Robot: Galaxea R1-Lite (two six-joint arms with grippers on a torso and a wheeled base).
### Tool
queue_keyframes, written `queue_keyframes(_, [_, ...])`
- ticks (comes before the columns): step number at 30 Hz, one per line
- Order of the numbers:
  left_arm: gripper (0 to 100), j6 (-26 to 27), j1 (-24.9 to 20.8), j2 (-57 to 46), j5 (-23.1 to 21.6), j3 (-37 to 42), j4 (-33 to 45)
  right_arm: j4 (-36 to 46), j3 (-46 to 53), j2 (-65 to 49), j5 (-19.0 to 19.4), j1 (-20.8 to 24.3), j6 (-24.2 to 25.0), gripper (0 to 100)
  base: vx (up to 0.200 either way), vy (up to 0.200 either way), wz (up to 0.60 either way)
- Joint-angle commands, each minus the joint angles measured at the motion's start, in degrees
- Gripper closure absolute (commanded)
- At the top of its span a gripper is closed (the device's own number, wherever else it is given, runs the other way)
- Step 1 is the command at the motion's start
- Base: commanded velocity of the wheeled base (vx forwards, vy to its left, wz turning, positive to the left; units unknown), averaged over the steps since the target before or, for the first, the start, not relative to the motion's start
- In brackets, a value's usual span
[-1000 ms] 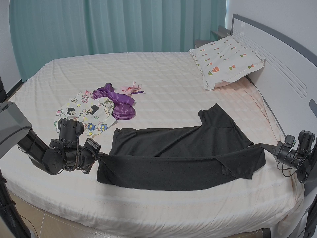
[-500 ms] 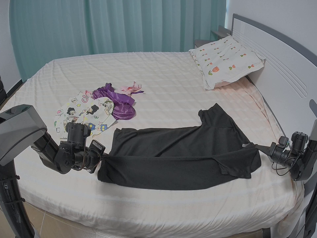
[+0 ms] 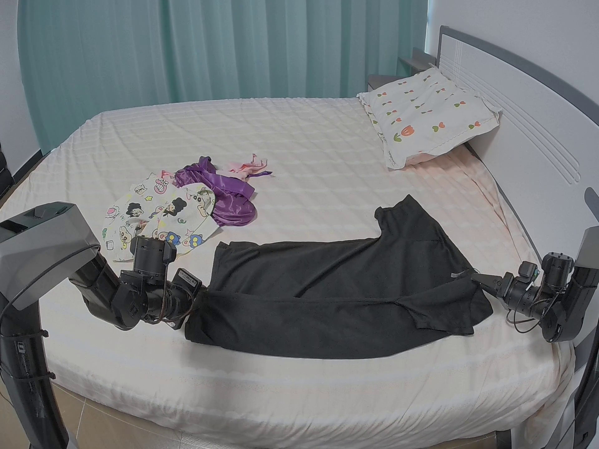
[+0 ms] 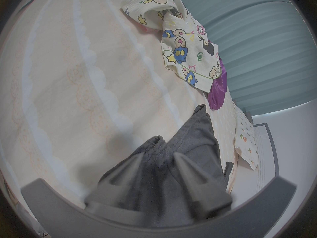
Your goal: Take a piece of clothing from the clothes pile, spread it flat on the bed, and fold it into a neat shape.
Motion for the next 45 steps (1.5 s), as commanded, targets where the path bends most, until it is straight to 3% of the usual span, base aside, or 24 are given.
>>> queue_keyframes(1, [0, -0.06, 0.03, 0.29, -0.01, -0.02, 0.01, -0.1, -0.19, 0.29, -0.09, -0.28, 0.07, 0, 0.0, 0.0, 0.0])
queue_keyframes(6, [0, -0.23, 0.12, -0.15, -0.19, 0.77, 0.01, -0.63, -0.02, -2.35, -2.11, -1.51, 2.18, 0, 0.0, 0.0, 0.0])
queue_keyframes(12, [0, -0.15, 0.91, -3.4, -0.89, 2.35, -0.08, -0.45, -0.28, -7.01, -7.56, -0.98, 11.32, 0, 0.0, 0.0, 0.0])
queue_keyframes(18, [0, 0.03, 0.91, -7.26, -1.95, 4.81, -0.25, -0.27, 1.91, -7.97, -13.88, 2.54, 11.85, 0, 0.0, 0.0, 0.0])
queue_keyframes(19, [0, 0.03, 1.18, -8.58, -3.09, 5.52, -0.25, -0.8, 5.25, -9.38, -17.75, 3.85, 12.2, 0, 0.0, 0.0, 0.0])
queue_keyframes(21, [0, -0.06, 1.61, -9.81, -3.97, 5.78, -0.25, -0.98, 8.95, -11.31, -20.04, 5.17, 13.6, 0, 0.0, 0.0, 0.0])
queue_keyframes(25, [0, -0.23, 1.79, -11.04, -6.52, 6.4, -0.16, -0.63, 15.63, -15.79, -23.11, 8.95, 18.26, 0, 0.0, 0.0, 0.0])
queue_keyframes(29, [0, -0.41, 1.97, -11.4, -10.03, 7.1, -0.08, -0.36, 20.11, -17.38, -26.89, 13.79, 19.49, 0, 0.0, 0.0, 0.0])
queue_keyframes(34, [0, -0.94, 3.28, -12.8, -14.52, 7.8, -0.08, -0.36, 22.66, -16.32, -29.97, 19.24, 24.06, 0, 0.0, 0.0, 0.0])
queue_keyframes(45, [0, -0.76, 3.28, -12.36, -14.96, 8.33, -0.16, -0.98, 24.33, -11.84, -34.89, 22.05, 24.24, 0, 0.0, 0.0, 0.0])
